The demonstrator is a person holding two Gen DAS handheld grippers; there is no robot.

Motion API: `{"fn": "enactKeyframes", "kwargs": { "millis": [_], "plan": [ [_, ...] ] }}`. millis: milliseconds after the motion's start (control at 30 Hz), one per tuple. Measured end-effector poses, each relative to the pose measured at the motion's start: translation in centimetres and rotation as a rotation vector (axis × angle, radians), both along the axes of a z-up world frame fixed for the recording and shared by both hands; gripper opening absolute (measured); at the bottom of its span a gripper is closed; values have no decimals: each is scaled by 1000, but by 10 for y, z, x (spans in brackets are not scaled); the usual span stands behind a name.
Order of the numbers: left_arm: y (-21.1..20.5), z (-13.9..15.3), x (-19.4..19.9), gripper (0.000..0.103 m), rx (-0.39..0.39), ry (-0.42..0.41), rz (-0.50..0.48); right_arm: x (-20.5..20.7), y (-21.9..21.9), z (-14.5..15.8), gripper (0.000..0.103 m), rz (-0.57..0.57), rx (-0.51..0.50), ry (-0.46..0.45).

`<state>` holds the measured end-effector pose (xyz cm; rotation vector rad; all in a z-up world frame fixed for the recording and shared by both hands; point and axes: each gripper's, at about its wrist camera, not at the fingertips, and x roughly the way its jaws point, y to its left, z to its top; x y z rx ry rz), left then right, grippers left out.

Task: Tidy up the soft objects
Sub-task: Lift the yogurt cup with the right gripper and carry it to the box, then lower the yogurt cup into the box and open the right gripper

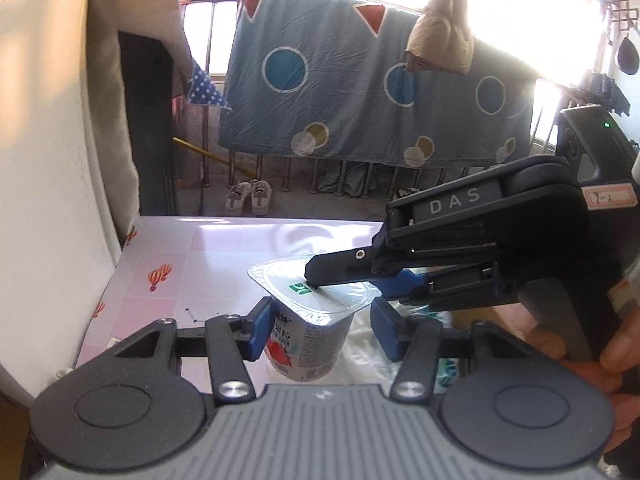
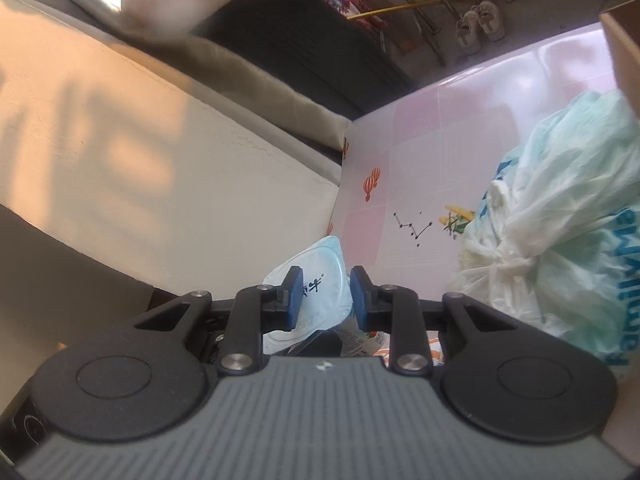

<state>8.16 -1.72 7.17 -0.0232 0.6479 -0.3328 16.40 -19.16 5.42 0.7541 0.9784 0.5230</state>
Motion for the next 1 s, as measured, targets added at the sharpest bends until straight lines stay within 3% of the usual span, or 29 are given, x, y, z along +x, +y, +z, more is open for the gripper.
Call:
{"fn": "enactKeyframes", "kwargs": {
  "millis": [233,467,667,867,1000],
  "plan": [
    [-82,23,-16,54,-8,-47,-171,-49,-98,32,25,-157,-4,-36],
    [-173,23,-28,54,-14,-5,-387,-112,-204,39,25,-335,-24,-9],
    [-229,-8,-28,54,28,129,-495,-145,-265,-6,25,-420,17,107],
    [-248,-49,-12,50,91,285,-501,-133,-274,-65,27,-375,49,264],
    [-253,-67,-5,50,130,339,-501,-117,-277,-91,29,-321,30,345]
  ]
}}
